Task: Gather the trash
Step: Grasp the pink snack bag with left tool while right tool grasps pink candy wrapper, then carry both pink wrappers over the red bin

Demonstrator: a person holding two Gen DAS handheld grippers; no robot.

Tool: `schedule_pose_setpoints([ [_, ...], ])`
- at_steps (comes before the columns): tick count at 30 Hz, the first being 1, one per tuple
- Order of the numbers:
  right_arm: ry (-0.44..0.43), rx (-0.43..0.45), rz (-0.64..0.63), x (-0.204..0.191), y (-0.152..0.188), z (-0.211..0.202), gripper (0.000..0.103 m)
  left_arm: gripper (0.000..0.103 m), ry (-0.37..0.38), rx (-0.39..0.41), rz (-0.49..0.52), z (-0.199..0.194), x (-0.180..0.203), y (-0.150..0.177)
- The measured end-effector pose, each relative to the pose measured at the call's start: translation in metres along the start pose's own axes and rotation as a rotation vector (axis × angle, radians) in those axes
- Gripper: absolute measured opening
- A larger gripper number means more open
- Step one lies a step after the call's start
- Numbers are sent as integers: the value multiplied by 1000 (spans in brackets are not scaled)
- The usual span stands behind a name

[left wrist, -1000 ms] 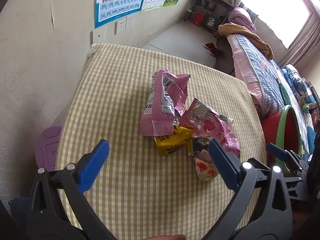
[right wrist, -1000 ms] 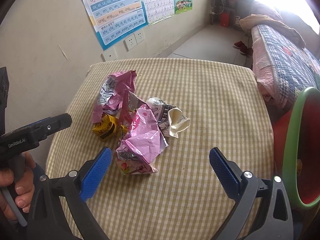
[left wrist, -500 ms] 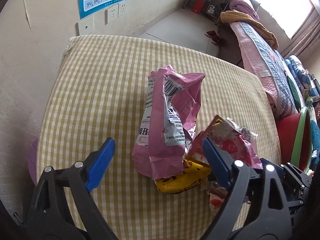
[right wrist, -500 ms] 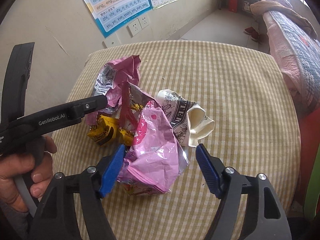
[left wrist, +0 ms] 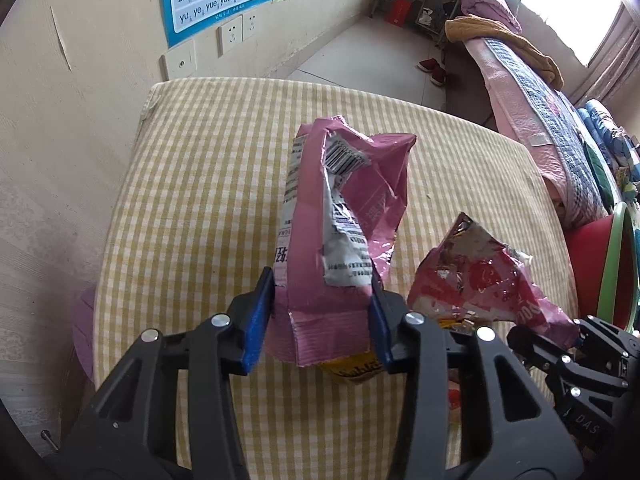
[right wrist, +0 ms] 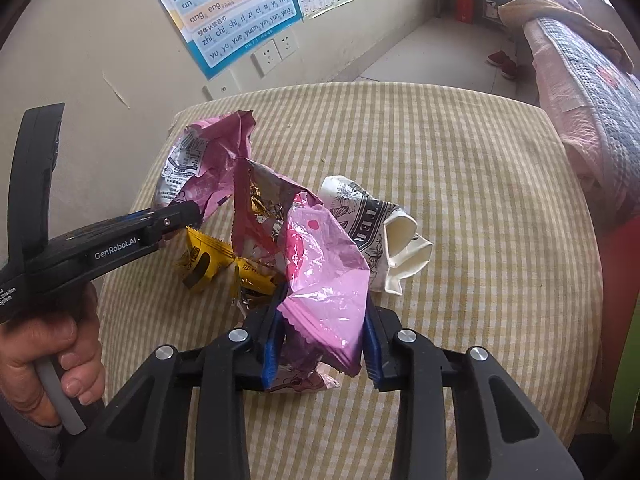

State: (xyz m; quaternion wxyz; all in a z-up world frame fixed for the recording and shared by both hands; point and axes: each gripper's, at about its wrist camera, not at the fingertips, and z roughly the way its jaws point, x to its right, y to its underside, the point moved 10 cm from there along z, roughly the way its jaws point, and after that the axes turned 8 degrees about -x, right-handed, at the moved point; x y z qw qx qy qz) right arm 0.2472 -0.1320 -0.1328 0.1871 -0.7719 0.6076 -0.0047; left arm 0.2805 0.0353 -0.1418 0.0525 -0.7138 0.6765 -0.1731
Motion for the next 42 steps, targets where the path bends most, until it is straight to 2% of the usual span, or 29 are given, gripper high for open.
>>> schedule_pose_setpoints([
  [10, 8, 72, -3, -3, 6, -43, 33, 42, -23, 67, 14, -48, 7, 7],
  [24, 33, 168, 36, 10, 32, -101, 33, 42, 4, 90, 32, -94, 36, 58],
  [35, 51, 242, 81, 38, 51, -141, 33, 42, 16, 118, 105, -116, 81, 69],
  [42, 74, 271, 136, 72, 63, -160, 33, 42, 43, 118, 170, -119, 126, 70],
])
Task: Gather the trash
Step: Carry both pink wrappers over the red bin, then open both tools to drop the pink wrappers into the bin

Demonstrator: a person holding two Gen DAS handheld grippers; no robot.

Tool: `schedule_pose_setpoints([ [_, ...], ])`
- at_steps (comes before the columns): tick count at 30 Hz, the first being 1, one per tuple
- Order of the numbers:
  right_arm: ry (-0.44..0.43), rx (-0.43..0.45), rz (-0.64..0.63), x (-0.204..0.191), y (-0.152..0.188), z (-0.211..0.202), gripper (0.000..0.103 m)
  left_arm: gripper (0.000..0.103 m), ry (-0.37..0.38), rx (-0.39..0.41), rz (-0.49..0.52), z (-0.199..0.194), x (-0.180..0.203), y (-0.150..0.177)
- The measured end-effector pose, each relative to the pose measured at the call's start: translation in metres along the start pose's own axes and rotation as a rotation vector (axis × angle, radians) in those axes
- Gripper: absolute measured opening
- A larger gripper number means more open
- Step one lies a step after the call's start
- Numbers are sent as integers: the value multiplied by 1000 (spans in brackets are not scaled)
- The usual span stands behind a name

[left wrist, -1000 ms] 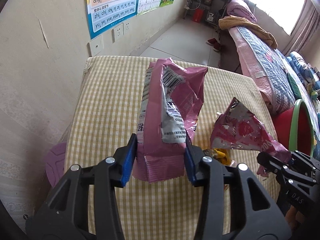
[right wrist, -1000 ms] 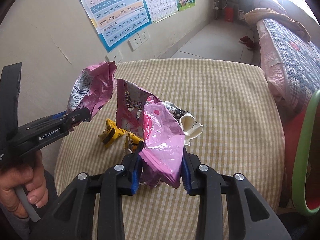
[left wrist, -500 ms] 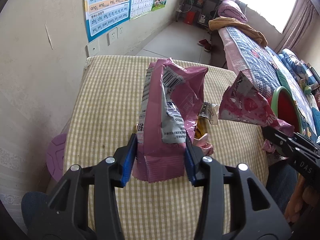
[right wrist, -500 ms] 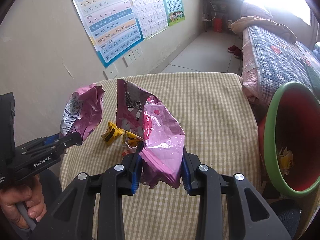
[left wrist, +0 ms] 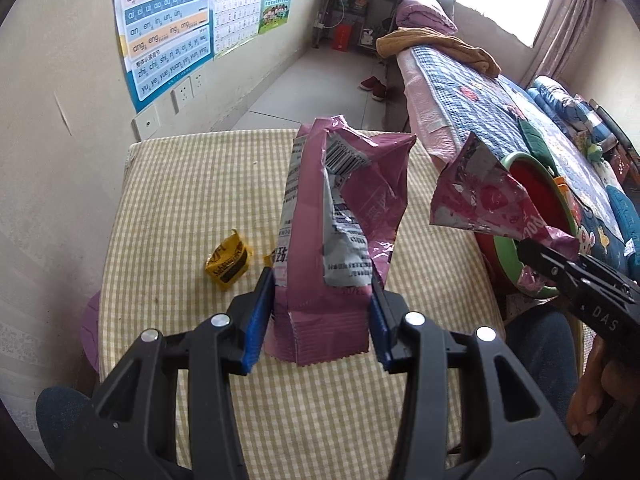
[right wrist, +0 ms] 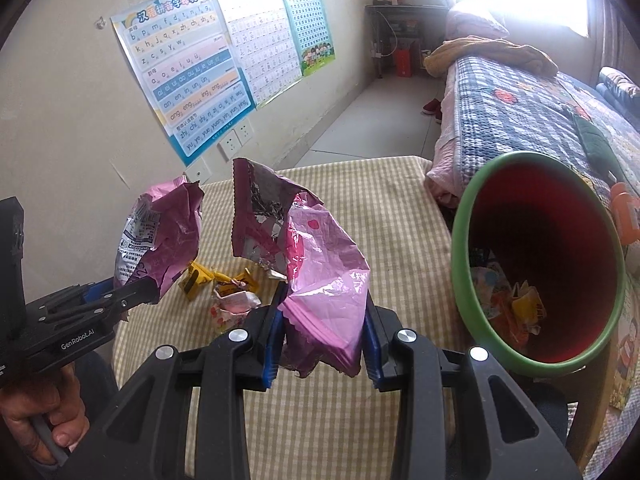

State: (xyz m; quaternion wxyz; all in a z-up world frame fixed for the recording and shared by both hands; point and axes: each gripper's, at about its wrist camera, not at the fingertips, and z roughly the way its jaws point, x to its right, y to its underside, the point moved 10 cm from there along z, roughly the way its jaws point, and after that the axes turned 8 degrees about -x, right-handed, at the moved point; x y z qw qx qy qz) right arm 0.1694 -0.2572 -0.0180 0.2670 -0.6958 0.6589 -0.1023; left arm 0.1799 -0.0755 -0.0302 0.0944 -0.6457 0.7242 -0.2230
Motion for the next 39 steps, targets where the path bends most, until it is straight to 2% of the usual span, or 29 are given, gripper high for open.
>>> schedule_pose_setpoints([
  [24, 159, 93, 263, 185, 6, -57, 33, 42, 181, -38, 220, 33, 181, -37],
  [39, 182, 100, 350, 243, 6, -54, 34, 42, 248, -75, 309, 61, 264, -52],
])
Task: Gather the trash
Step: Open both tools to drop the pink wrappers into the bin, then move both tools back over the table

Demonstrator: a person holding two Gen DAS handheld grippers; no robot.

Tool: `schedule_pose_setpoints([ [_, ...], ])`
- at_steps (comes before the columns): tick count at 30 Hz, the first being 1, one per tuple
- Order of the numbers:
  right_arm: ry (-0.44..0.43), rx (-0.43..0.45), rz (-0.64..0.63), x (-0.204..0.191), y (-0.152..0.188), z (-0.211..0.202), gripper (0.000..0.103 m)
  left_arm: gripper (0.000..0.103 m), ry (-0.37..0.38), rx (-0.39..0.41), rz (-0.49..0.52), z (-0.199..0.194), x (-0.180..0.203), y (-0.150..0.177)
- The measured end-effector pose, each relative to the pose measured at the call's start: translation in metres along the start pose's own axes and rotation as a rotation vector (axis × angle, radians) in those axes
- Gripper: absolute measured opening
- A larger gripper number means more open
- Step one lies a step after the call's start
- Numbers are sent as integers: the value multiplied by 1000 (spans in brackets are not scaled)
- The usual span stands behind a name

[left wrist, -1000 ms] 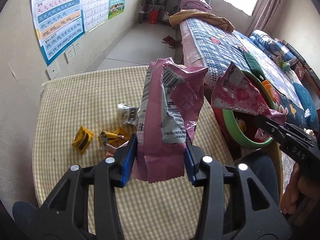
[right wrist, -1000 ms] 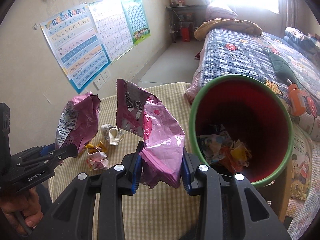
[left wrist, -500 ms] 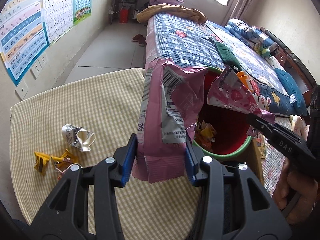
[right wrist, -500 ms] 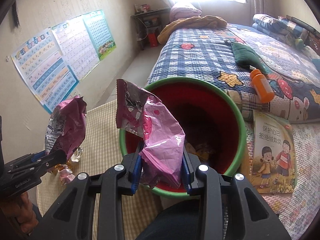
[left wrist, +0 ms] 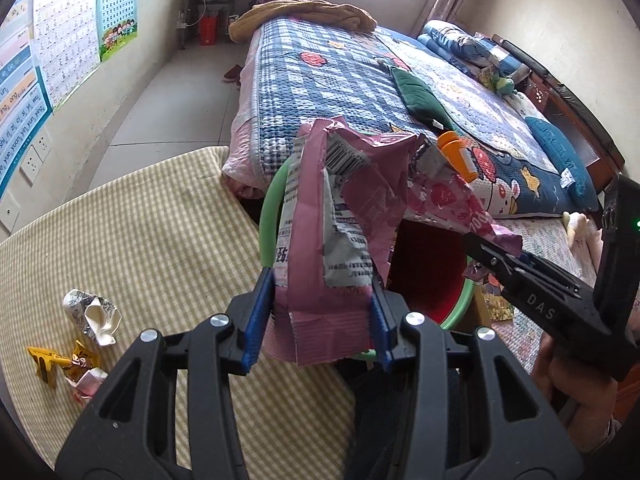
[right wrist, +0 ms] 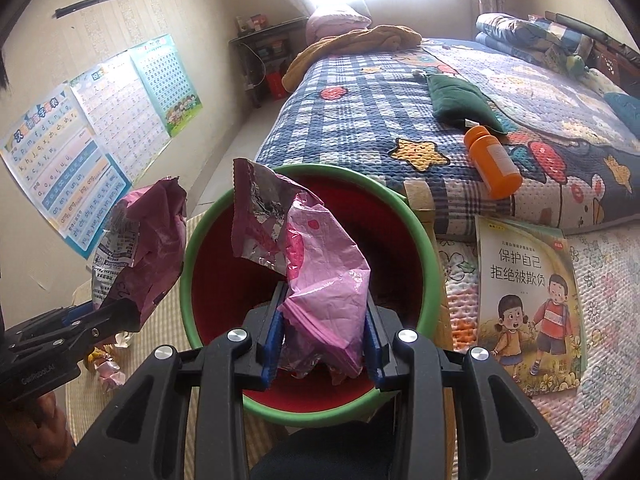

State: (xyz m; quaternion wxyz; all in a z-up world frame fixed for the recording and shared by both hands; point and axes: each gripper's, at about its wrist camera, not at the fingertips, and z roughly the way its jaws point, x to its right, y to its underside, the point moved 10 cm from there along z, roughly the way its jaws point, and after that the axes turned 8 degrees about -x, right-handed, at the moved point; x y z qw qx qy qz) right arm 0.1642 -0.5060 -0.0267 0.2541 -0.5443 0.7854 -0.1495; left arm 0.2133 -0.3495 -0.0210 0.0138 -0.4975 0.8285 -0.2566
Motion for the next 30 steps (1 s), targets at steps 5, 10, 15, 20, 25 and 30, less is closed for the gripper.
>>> schedule_pose_setpoints([
  [5, -2, -10, 20, 7, -1, 9, 42, 46, 5, -21, 19, 14, 9, -5],
  [10, 1, -11, 30, 12, 0, 14, 55, 67, -14, -5, 21, 15, 6, -9],
  [15, 8, -17, 33, 12, 4, 16, 67, 86, -26, 10, -12, 8, -9, -5],
  [20, 14, -5, 20, 1, 7, 9, 77, 96, -36, 33, -39, -7, -23, 0],
  [25, 13, 5, -8, -15, 8, 1, 80, 97, -44, 49, -64, -23, -38, 10],
  [30, 10, 13, -45, -37, 12, -6, 81, 97, -48, 64, -100, -38, -57, 22],
])
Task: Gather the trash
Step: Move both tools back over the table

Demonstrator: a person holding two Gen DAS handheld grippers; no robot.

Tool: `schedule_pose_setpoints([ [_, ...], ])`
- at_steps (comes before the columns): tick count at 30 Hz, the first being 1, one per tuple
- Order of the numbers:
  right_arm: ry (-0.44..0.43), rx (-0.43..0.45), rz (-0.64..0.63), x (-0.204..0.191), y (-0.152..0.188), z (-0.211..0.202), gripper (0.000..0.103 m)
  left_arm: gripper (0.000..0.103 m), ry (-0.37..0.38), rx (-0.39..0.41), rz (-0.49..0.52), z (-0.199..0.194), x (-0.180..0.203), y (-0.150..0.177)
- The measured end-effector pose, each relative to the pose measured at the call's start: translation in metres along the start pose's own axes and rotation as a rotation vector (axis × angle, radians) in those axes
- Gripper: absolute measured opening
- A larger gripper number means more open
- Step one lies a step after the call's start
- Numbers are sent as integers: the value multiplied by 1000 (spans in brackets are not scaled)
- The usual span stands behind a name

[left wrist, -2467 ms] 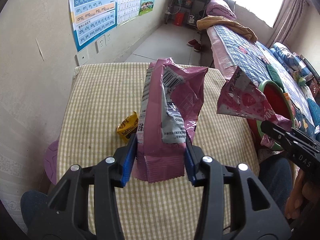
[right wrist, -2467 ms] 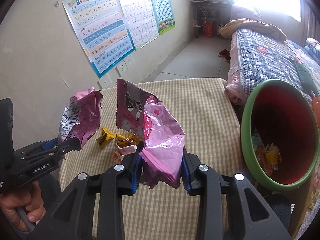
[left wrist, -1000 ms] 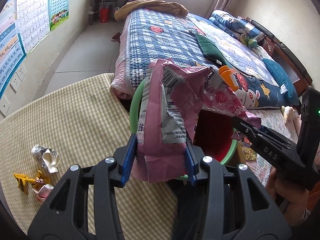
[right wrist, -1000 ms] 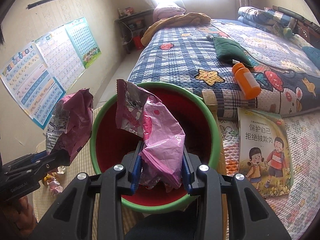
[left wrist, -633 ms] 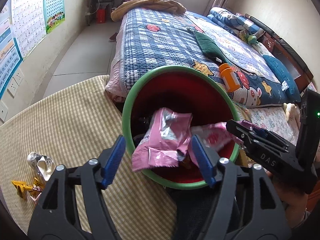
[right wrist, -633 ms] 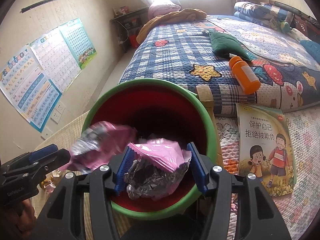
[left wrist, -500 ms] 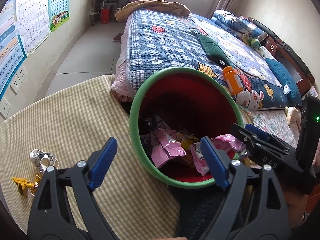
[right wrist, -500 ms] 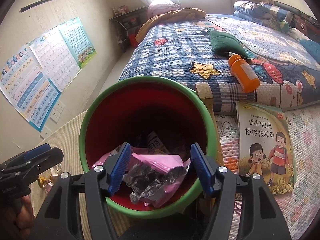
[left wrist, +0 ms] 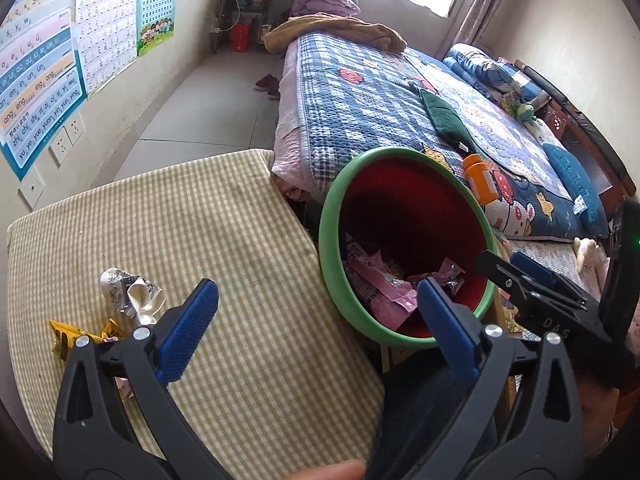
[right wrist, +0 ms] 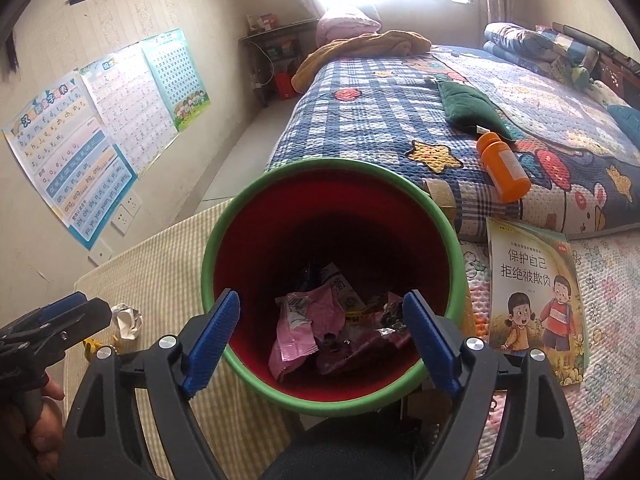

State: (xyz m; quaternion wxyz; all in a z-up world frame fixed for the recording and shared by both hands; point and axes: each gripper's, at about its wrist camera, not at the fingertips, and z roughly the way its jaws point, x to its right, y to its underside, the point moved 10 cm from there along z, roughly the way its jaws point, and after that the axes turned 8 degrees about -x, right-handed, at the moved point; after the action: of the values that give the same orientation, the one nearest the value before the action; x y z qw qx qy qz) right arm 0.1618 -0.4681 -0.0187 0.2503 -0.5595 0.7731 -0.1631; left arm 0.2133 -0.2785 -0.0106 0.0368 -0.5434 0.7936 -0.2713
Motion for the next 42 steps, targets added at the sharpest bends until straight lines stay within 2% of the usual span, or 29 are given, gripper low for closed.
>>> schedule_pose_setpoints([
  [11, -30, -5, -92, -62, 12, -7, 83, 97, -38, 33, -84, -36, -59, 28],
  [29, -124, -61, -323, -209, 54, 4, 84, 97, -145, 75, -317, -97, -194, 105],
  [35, -131, -90, -388, -239, 70, 14, 84, 97, -159, 78, -382, -104, -230, 126],
  [42, -133, -120, -426, -258, 77, 29, 84, 97, -165, 70, -420, -102, -254, 136],
])
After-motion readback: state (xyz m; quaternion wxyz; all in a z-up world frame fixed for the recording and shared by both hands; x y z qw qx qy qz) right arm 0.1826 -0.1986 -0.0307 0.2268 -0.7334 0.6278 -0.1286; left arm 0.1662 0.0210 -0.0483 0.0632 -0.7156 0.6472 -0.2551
